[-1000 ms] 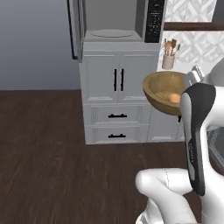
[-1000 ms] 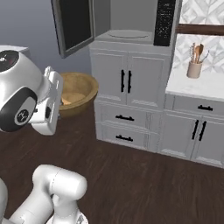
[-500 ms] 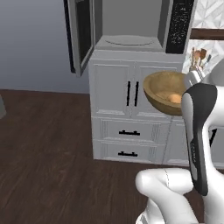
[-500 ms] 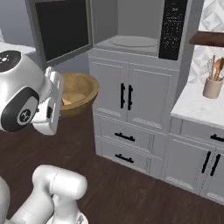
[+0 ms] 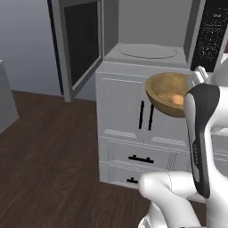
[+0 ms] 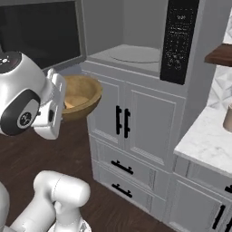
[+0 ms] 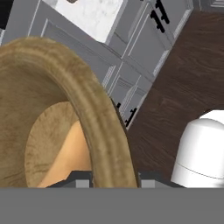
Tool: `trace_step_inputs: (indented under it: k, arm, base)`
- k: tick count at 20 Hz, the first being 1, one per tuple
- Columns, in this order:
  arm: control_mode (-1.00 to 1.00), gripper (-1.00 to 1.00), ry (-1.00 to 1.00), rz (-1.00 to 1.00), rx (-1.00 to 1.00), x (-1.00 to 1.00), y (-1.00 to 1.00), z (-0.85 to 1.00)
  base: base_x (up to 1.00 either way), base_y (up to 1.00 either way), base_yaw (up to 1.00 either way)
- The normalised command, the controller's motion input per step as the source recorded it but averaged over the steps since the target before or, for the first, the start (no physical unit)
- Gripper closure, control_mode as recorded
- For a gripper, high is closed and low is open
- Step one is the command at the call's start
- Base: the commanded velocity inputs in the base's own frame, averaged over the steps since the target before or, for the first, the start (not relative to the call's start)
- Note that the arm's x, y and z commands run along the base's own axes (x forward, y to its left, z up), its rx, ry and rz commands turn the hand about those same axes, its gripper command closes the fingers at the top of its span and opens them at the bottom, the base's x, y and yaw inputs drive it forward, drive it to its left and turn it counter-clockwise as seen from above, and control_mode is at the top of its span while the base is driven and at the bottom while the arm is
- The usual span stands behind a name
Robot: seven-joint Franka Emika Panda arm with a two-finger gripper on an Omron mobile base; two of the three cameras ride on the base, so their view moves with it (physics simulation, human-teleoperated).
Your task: Pick the squash from the sink and place it in the bowl. Then pick the bowl and place it in the microwave. Then close the microwave door and press the start button.
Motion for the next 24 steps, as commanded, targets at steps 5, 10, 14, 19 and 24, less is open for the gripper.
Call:
trace_step_inputs:
  k: [5, 10, 14, 19, 24]
  arm:
    - [1.00, 1.00, 0.00, 0.00, 0.00, 0.00, 0.00, 0.00]
    - [1.00, 1.00, 0.00, 0.00, 0.00, 0.00, 0.00, 0.00]
    - [1.00, 1.00, 0.00, 0.00, 0.00, 0.00, 0.00, 0.00]
    - [1.00, 1.00, 0.00, 0.00, 0.00, 0.00, 0.00, 0.00]
    - [1.00, 1.00, 0.00, 0.00, 0.00, 0.00, 0.00, 0.00]
  base:
    - [0.43, -0.39, 0.23]
    - [0.35, -0.16, 0.16]
    - [0.27, -0.09, 0.12]
    - [0.27, -0.04, 0.12]
    - [0.54, -0.45, 0.22]
